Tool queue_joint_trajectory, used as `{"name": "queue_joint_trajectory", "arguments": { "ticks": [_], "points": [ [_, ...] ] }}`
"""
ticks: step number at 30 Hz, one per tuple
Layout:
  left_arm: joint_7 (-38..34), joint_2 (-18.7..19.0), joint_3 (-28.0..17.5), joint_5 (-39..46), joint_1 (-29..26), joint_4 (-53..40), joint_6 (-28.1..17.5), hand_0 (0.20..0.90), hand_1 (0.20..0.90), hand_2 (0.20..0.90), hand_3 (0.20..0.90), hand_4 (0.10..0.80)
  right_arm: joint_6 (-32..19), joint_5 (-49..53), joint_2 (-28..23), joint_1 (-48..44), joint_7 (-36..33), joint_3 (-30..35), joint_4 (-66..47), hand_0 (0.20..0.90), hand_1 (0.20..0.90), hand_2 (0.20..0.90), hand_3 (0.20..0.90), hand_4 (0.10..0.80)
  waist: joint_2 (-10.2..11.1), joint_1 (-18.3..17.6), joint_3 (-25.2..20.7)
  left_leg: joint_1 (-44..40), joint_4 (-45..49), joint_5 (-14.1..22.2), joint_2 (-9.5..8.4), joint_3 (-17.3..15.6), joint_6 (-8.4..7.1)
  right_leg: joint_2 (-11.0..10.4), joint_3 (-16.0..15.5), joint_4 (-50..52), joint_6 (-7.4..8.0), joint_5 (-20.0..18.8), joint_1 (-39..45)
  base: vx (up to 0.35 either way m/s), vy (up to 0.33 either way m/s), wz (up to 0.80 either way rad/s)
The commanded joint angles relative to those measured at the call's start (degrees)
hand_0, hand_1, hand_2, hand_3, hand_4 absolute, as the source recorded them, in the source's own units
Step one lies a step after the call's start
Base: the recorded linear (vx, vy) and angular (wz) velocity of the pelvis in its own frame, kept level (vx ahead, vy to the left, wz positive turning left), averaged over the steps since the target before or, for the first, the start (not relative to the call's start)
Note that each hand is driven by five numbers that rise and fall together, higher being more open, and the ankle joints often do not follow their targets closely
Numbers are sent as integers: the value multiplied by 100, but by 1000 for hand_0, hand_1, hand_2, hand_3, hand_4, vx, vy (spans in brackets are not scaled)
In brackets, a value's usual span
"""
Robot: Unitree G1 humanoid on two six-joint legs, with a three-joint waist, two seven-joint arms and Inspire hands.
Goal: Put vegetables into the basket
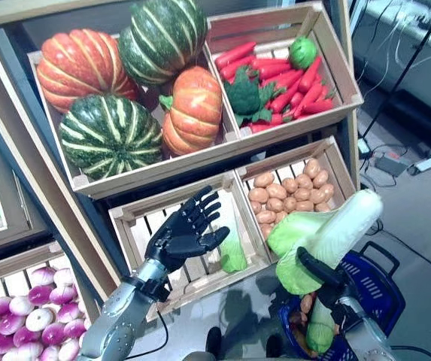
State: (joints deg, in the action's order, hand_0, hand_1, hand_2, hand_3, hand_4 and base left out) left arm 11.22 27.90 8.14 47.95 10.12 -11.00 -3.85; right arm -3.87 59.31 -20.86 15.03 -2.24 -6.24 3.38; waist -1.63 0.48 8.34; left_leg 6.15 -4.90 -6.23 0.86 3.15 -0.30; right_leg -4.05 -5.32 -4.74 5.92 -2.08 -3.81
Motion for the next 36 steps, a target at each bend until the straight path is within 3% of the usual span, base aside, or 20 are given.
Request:
{"name": "queue_joint_trajectory", "arguments": {
  "ticks": [1,13,17,21,29,36],
  "points": [
    [-222,249,-512,-94,-850,-267,-1046,900,900,900,900,800,-1158,356,0,-912,-211,586,-349,300,300,300,300,400,193,-110,543,127,248,283,-78,-37,39,-70,160,633,-85,-74,-471,-186,-1,1],
    [-605,-42,-281,-232,-1445,-56,-1680,900,900,900,900,800,-2263,2326,461,-1941,-505,1058,19,300,300,300,300,400,62,-38,1815,1790,1530,291,-252,-83,98,76,243,1873,-237,25,-1941,-182,-2,-1],
    [-772,-151,-186,-329,-1665,20,-1853,900,900,900,900,800,-2519,2636,528,-2221,-636,1185,231,300,300,300,300,400,21,-5,2009,2108,1637,281,-292,-114,122,90,201,2077,-262,67,-2267,-116,14,0],
    [-861,-249,-25,-523,-2009,117,-2034,900,900,900,900,800,-2887,2890,507,-2591,-810,1379,727,300,300,300,300,400,-11,79,2145,2733,2265,441,-450,-71,163,25,139,2667,-290,207,-2836,-104,-10,4],
    [-1081,-280,171,-802,-2520,97,-2012,900,900,900,900,800,-2755,2677,304,-3140,-1188,1545,1403,300,300,300,300,400,-97,155,2145,3493,3352,831,-437,-143,200,-130,114,3762,-362,535,-3627,-47,-15,10],
    [-1155,-327,253,-806,-2981,165,-1941,900,900,900,900,800,-1869,1518,-113,-3808,-1895,1364,2389,300,300,300,300,400,-89,278,2145,3923,4610,1420,-541,-260,267,-219,68,4930,-498,926,-4003,-24,-4,3]
  ]
}}
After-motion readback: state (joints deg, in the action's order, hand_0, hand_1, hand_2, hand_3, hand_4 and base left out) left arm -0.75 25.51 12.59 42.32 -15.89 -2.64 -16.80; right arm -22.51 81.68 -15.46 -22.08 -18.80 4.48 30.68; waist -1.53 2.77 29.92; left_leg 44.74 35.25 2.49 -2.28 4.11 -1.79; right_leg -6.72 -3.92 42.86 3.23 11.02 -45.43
